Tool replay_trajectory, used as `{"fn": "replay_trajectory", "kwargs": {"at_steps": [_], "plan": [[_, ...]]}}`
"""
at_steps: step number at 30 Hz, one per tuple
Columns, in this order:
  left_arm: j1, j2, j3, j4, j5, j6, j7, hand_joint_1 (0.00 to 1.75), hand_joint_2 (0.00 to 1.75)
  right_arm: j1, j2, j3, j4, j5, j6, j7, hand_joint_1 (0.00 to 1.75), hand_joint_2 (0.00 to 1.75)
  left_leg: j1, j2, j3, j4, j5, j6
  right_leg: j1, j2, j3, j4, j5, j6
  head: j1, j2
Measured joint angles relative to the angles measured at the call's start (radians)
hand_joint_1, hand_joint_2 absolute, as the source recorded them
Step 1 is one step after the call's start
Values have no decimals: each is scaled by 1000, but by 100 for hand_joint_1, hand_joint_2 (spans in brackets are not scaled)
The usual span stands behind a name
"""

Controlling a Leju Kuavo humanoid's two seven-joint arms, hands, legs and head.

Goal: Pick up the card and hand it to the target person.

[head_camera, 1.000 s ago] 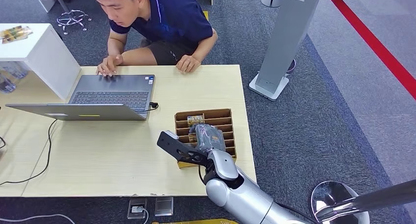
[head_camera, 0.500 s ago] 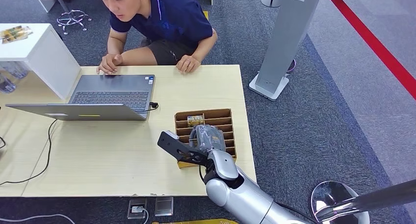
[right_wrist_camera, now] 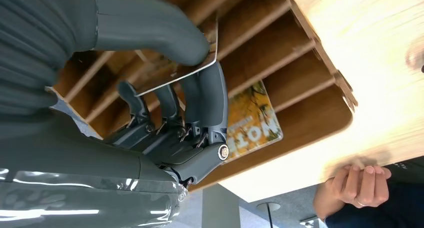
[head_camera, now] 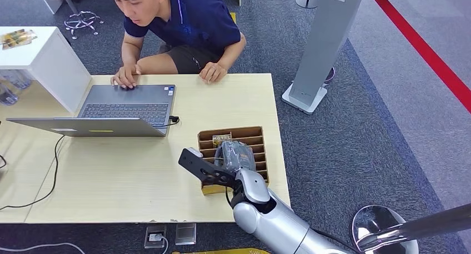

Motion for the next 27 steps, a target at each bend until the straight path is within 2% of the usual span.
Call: {"fn": "replay_trajectory", "kwargs": {"at_steps": [6, 12, 21, 24, 27], "plan": [[2, -1, 21, -1, 13, -2, -12, 0, 0, 3, -3, -2, -20, 5, -26, -30, 152, 175, 0, 0, 0, 0, 0, 0, 0, 0, 0, 0, 0, 0, 0, 0], [3, -1, 23, 0, 13, -10, -19, 0, 0, 14, -38, 5, -165, 5, -49, -83, 152, 175, 0, 0, -2, 1, 0, 0, 0, 0, -1, 1, 0, 0, 0, 0], [3, 4, 5, 0, -10, -37, -49, 0, 0, 26, -129, -22, -517, 121, -170, -329, 152, 175, 0, -2, -3, 3, 0, 0, 0, -2, -3, 2, -1, 0, 0, 0], [3, 6, -2, 0, -18, -44, -55, 0, 0, 4, -129, -21, -533, 133, -172, -370, 152, 175, 0, -2, -3, 3, -1, 0, 0, -2, -3, 2, -1, 0, 0, 0], [2, 7, -13, 1, -30, -50, -63, 0, 0, -58, -93, -3, -442, 127, -158, -421, 152, 175, 0, -1, -3, 2, 0, 0, 0, -1, -3, 2, -1, 0, 0, 0]]}}
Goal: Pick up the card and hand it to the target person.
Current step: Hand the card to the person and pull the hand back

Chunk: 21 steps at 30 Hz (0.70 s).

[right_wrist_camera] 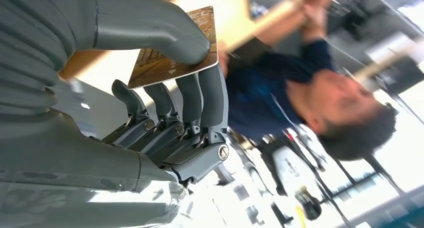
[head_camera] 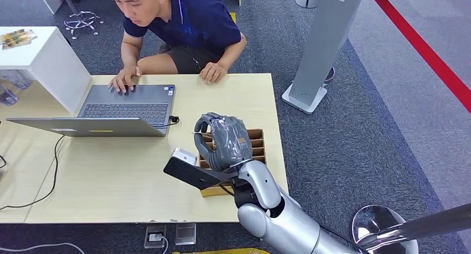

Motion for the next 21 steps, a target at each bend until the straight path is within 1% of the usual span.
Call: {"fn": "replay_trajectory", "kwargs": {"at_steps": [2, 4, 6, 8, 9, 11, 15, 21], "plan": [[-2, 1, -16, 2, -15, -3, -3, 0, 0, -78, 48, 15, 156, -10, 8, -34, 152, 175, 0, 2, 0, 0, 0, 0, 0, 2, -1, 0, 1, 0, 0, 0], [-5, 3, -34, 4, -29, -7, -3, 0, 0, -194, 121, 32, 417, -2, -9, -61, 152, 175, 0, 5, 1, 0, 0, 0, 0, 5, -1, 1, 2, 0, 0, 0], [-6, 4, -40, 5, -29, -10, -9, 0, 0, -311, 200, 45, 700, -21, -34, -110, 152, 175, -1, 9, 2, -1, 1, -1, 0, 8, -1, 1, 3, -1, 0, 0], [-6, 3, -35, 4, -19, -10, -25, 0, 0, -385, 258, 52, 887, -54, -51, -159, 152, 175, -1, 10, 3, -2, 1, -1, -1, 10, 0, 1, 3, -1, 0, 0], [-6, 3, -31, 4, -14, -10, -33, 0, 0, -408, 276, 57, 943, -56, -60, -166, 152, 175, -1, 10, 4, -3, 1, -1, -1, 11, 0, 1, 4, -1, 0, 0], [-6, 1, -25, 4, -7, -10, -45, 0, 0, -434, 301, 59, 1011, -67, -67, -177, 152, 175, -1, 9, 4, -3, 2, -1, -1, 9, 1, 1, 3, -2, 0, 0], [-6, 14, -26, 4, -4, -15, -42, 0, 0, -456, 312, 66, 1045, -77, -68, -176, 152, 175, 0, 4, 4, -3, 2, -1, 0, 4, 2, 0, 2, -1, 0, 0], [-7, 27, -37, 5, -4, -15, -8, 0, 0, -478, 291, 84, 1052, -83, -64, -145, 152, 175, 0, 1, 1, -2, 2, -1, 0, 1, 1, 1, 1, -1, 0, 0]]}}
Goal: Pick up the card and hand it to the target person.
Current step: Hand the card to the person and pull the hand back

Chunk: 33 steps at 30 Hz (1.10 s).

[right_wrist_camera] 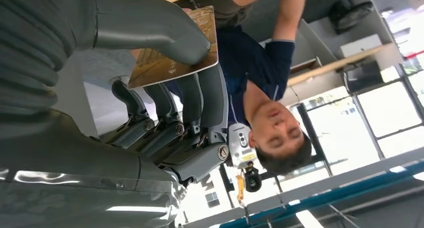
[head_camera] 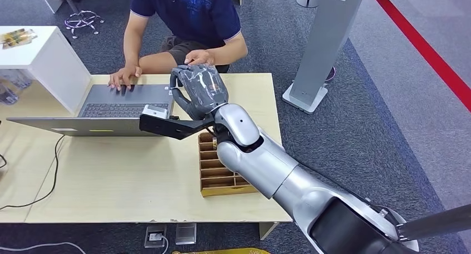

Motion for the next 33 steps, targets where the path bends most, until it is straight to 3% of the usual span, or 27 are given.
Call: {"fn": "replay_trajectory", "kwargs": {"at_steps": [11, 22, 26, 33], "plan": [[-2, -11, -22, 1, -2, -1, 9, 0, 0, 24, -61, 11, -24, 1, -8, 47, 152, 175, 0, -3, -1, 0, 1, 0, 0, -3, 0, -1, 0, 0, 0, 0], [-2, -7, -29, 3, 0, 2, 14, 0, 0, 35, -70, 17, -25, 8, -9, 55, 152, 175, 0, -3, -1, 1, 0, 0, 0, -3, -1, 0, 0, 0, 0, 0], [-2, -1, -29, 2, 1, 2, 18, 0, 0, 44, -65, 21, -25, 12, -12, 56, 0, 175, 0, -2, -1, 0, 0, 0, 0, -2, -1, -1, 0, 0, 0, 0], [-2, -3, -20, 2, 16, 10, 32, 0, 0, 45, -69, 20, -34, 13, -13, 52, 0, 175, 0, -2, -1, 0, 0, 0, 0, -2, -1, -1, 0, 0, 0, 0]]}}
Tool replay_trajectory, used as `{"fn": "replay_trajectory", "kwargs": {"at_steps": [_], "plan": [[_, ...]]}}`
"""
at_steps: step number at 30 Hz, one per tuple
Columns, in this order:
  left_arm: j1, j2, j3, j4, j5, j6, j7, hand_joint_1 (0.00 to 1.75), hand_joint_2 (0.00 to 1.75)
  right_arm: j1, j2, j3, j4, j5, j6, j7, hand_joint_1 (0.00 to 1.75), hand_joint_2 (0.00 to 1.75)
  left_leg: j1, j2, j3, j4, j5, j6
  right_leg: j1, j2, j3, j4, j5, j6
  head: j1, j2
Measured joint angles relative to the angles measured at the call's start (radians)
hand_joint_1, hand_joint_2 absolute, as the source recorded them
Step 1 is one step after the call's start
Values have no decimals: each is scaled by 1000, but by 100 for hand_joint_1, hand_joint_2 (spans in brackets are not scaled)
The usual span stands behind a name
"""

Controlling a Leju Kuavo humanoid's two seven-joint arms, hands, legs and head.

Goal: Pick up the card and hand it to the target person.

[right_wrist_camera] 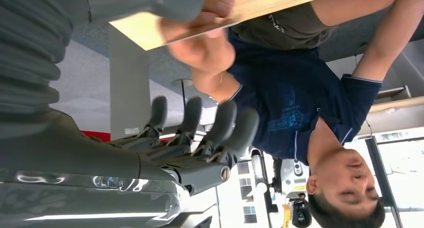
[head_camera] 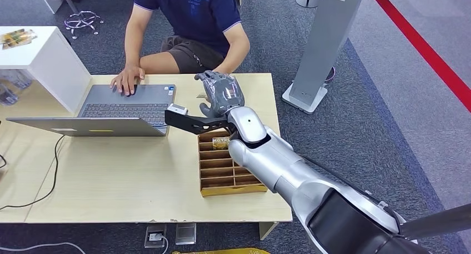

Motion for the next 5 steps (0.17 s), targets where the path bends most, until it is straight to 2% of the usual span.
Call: {"fn": "replay_trajectory", "kwargs": {"at_steps": [5], "plan": [[0, -1, 0, -1, 11, 5, 6, 0, 0, -1, -19, -34, -56, -21, -39, -17, 0, 175, 0, 0, 0, 0, 0, 0, 0, 0, 0, 0, 0, 0, 0, 0]]}}
